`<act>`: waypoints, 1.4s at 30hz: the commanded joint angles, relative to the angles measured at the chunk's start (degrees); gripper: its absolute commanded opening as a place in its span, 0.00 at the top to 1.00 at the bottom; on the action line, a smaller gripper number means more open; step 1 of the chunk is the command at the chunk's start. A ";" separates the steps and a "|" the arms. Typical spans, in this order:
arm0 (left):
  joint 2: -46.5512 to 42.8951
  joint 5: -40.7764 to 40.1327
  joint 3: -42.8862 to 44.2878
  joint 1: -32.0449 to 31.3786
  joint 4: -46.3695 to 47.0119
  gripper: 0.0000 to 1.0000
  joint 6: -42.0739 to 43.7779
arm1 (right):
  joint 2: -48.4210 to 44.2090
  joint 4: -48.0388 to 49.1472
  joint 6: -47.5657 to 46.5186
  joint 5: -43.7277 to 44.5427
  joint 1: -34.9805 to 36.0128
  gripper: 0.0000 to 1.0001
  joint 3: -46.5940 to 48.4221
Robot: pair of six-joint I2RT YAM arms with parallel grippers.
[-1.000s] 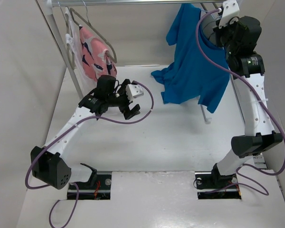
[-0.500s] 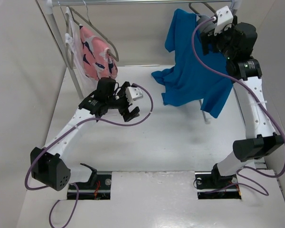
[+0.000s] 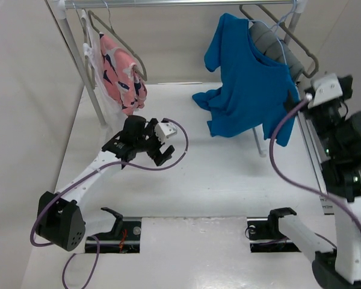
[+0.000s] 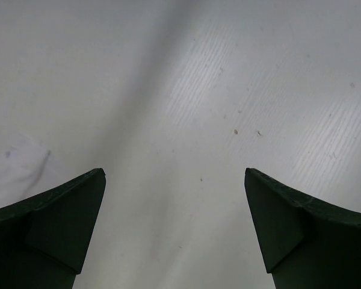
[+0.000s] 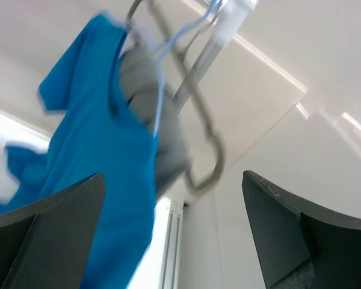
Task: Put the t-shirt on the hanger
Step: Hang the hanger with tshirt onto the clothesline
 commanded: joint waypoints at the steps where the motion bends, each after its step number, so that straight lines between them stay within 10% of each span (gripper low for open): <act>1: -3.37 -4.75 -5.15 -0.08 6.23 0.00 -7.34 | -6.89 -2.26 -2.74 -1.73 0.40 0.00 -12.62; 14: -7.07 -10.90 -20.19 -0.08 16.61 0.00 -15.08 | -12.89 -3.67 13.70 -14.39 0.93 0.00 -57.47; 42: -13.49 -14.86 -29.68 -0.08 27.43 0.00 -14.03 | -8.32 -2.44 13.62 -14.83 0.93 0.00 -58.36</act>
